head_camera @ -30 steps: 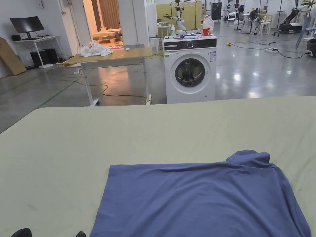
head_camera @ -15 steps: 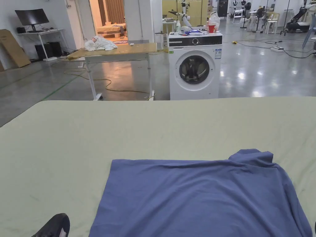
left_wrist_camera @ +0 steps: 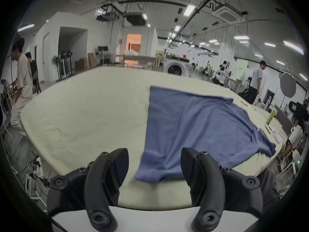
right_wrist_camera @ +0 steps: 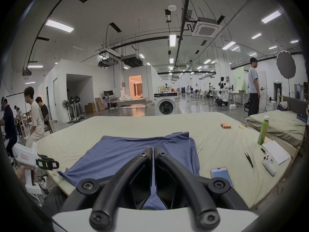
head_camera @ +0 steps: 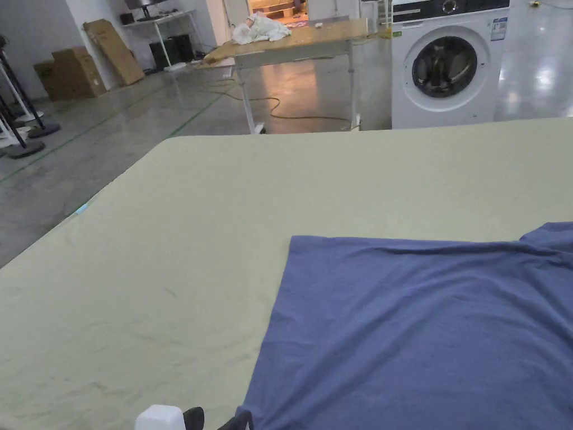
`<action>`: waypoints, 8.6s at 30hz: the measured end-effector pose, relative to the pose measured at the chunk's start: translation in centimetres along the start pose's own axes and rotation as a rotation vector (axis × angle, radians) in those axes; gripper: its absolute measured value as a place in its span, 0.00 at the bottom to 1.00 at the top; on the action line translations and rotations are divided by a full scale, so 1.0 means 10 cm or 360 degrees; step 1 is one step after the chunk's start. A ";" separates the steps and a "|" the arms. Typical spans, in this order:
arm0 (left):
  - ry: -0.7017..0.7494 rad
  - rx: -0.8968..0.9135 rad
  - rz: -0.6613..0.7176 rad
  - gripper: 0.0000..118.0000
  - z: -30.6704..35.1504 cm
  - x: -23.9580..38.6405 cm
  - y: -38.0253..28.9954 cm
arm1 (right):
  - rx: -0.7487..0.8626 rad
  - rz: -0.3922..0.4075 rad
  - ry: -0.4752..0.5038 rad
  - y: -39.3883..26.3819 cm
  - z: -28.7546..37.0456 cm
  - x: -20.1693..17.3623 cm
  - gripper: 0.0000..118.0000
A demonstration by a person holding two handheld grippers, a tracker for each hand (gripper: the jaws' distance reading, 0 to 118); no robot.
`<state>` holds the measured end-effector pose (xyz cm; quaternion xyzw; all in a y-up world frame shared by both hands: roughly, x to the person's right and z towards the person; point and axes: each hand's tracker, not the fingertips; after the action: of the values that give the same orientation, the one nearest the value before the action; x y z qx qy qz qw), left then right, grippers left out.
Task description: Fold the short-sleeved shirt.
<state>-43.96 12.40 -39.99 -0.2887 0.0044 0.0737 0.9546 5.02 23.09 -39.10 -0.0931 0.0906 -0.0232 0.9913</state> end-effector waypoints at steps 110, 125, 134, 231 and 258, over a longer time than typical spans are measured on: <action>-0.0160 0.0197 0.0021 0.56 -0.64 0.25 0.84 | -0.0045 -0.0063 0.0012 -0.09 0.00 0.07 0.00; 0.0034 -0.0313 -0.0113 0.10 -2.16 0.22 0.84 | -0.0255 -0.0227 -0.0268 -0.24 0.10 0.53 0.00; 0.0089 -0.0428 -0.0454 0.09 -2.23 0.37 0.85 | -0.0721 -0.0320 -0.0198 -0.51 -1.43 1.04 0.58; -0.0044 -0.0227 -0.0085 0.73 -1.65 0.14 1.52 | -0.0173 -0.0051 -0.0042 -0.26 -0.04 0.16 0.00; 0.0076 -0.0720 -0.0198 0.02 -2.85 0.06 1.51 | -0.0974 -0.0296 -0.0149 -0.09 -2.73 1.62 0.61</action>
<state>-44.57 9.19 -72.12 -0.4966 -0.0074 0.0071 0.8679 15.92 16.21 -68.18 -0.3955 0.0389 -0.0810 0.9140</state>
